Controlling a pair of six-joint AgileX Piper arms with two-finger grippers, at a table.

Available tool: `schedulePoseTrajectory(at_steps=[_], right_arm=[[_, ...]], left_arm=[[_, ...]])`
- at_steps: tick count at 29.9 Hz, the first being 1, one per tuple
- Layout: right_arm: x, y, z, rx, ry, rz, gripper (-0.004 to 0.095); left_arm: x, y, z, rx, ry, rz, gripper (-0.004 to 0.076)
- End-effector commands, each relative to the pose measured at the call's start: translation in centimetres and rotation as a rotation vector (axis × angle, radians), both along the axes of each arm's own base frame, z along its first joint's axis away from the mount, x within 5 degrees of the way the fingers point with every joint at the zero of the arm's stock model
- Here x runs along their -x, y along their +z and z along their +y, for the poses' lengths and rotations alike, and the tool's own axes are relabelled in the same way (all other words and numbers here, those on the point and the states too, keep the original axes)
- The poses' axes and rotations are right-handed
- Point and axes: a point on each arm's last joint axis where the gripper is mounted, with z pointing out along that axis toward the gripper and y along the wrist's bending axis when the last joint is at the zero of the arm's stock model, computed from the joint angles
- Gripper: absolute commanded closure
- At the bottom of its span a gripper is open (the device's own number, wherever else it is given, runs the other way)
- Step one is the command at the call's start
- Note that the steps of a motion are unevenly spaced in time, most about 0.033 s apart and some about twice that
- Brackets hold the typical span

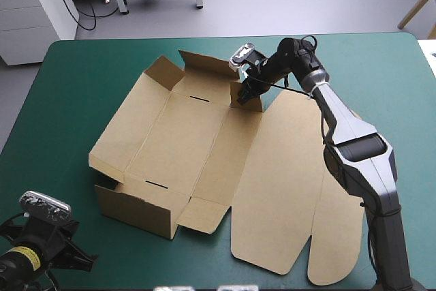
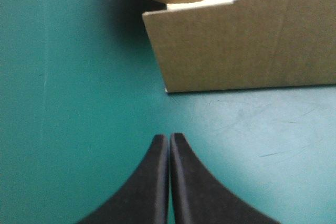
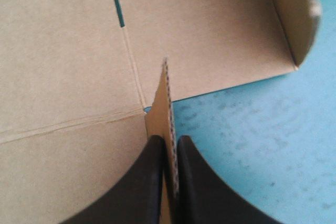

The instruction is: Fold the box

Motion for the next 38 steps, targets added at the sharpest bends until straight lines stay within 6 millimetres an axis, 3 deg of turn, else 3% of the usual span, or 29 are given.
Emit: schedulePoseTrajectory(at_steps=[1, 15, 23, 34, 38], right_arm=[[0.5, 4.8, -0.2, -0.027, 0.043, -0.180, 0.0927], [1.5, 5.0, 0.7, 0.004, 0.454, -0.354, 0.0927], [2.3, 5.0, 1.7, 0.004, 0.553, -0.367, 0.0928], [4.7, 4.9, 6.3, 0.011, 0.697, -0.401, 0.0927], [4.8, 5.0, 6.9, 0.010, 0.698, -0.416, 0.0927]], left_arm=[[-0.5, 1.2, -0.2, 0.016, -0.008, -0.066, 0.0734], [-0.5, 1.2, -0.1, 0.027, 0.008, -0.066, 0.0734], [-0.5, 1.2, 0.0, 0.011, 0.012, -0.074, 0.0734], [-0.6, 1.2, 0.1, 0.000, 0.015, -0.079, 0.0734], [-0.6, 1.2, 0.1, 0.000, 0.015, -0.079, 0.0734]])
